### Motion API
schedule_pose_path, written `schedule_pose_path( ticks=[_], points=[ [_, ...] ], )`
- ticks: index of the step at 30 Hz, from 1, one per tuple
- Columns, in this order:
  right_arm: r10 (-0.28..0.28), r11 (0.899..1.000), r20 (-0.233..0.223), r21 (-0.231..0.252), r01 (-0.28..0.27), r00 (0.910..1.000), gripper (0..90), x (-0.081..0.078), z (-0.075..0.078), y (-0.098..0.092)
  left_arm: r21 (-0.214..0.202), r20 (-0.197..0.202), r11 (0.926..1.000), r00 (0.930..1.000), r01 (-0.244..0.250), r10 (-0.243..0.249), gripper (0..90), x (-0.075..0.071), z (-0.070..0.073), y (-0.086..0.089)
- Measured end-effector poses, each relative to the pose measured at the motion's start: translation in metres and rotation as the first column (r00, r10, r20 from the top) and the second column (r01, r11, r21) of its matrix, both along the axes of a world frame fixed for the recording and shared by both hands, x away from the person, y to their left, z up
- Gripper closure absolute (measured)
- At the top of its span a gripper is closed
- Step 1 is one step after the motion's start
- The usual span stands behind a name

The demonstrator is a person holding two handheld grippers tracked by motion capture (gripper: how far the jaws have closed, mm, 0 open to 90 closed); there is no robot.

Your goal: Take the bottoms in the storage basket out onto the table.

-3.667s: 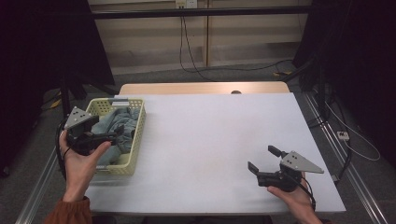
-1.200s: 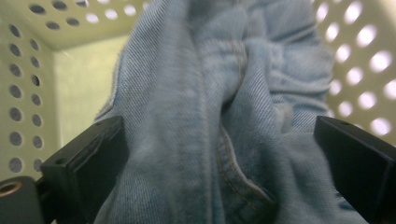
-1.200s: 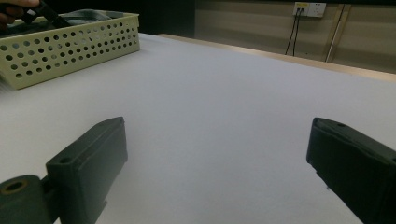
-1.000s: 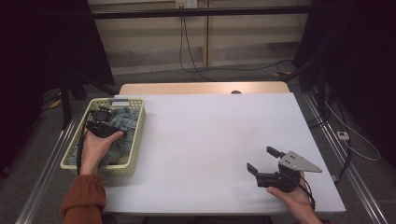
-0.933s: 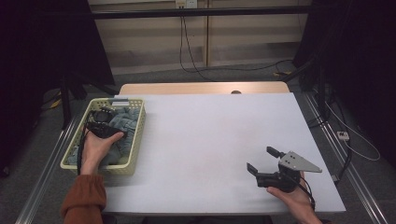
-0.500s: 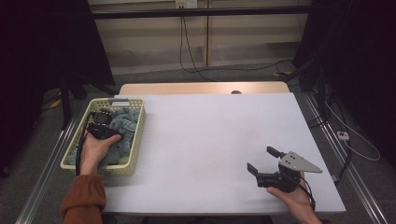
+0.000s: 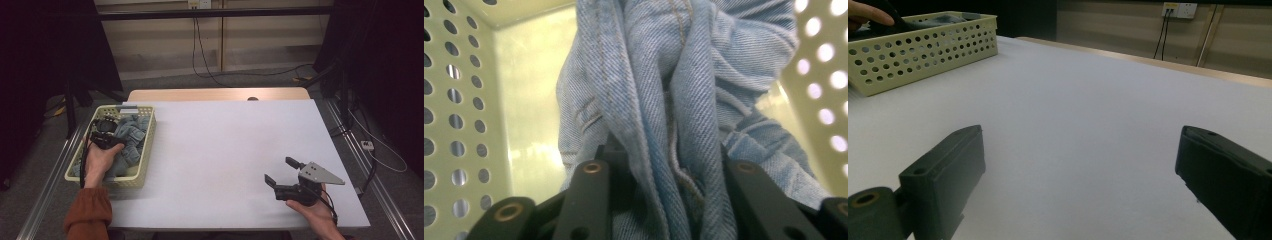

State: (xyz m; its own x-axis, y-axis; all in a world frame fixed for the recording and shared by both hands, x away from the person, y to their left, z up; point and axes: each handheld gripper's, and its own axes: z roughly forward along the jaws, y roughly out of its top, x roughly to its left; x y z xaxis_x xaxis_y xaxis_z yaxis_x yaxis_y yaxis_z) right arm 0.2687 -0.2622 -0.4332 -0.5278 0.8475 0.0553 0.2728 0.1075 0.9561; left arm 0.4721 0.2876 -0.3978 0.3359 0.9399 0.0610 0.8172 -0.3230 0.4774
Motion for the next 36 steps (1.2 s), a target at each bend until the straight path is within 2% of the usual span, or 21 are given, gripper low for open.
schedule_pose_path(
  ticks=[6, 8, 9, 16, 21, 25, 36],
  points=[
    [0.003, 1.0, -0.001, 0.001, -0.003, 1.0, 5.6, 0.0, 0.0, 0.0, -0.021, 0.051, 0.9996, 0.9984, -0.021, 0.022, 72.1, -0.004, 0.005, 0.001],
    [0.003, 1.0, 0.0, 0.001, -0.003, 1.0, 5.6, 0.0, 0.0, 0.0, -0.029, 0.069, 0.9996, 0.9976, -0.002, 0.004, 72.2, -0.005, 0.007, 0.001],
    [0.002, 1.0, 0.001, 0.0, -0.002, 1.0, 5.6, 0.0, 0.0, 0.0, -0.04, 0.078, 0.9992, 0.9969, 0.007, -0.004, 72.2, -0.006, 0.007, 0.001],
    [0.005, 1.0, 0.002, 0.002, -0.005, 1.0, 5.6, 0.0, 0.0, 0.0, -0.08, 0.143, 0.9967, 0.9894, -0.012, 0.024, 72.7, -0.011, 0.016, 0.006],
    [0.004, 1.0, 0.002, 0.002, -0.004, 1.0, 5.6, 0.0, 0.0, 0.0, -0.124, 0.199, 0.9922, 0.9795, -0.01, 0.034, 73.0, -0.016, 0.024, 0.009],
    [0.004, 1.0, 0.002, 0.002, -0.004, 1.0, 5.6, 0.0, 0.0, 0.0, -0.148, 0.254, 0.9889, 0.9668, 0.014, 0.024, 73.2, -0.02, 0.029, 0.01],
    [0.003, 1.0, 0.004, 0.002, -0.003, 1.0, 5.6, 0.0, 0.001, 0.0, -0.17, 0.33, 0.9851, 0.9435, 0.027, 0.032, 73.3, -0.027, 0.039, 0.012]
  ],
)
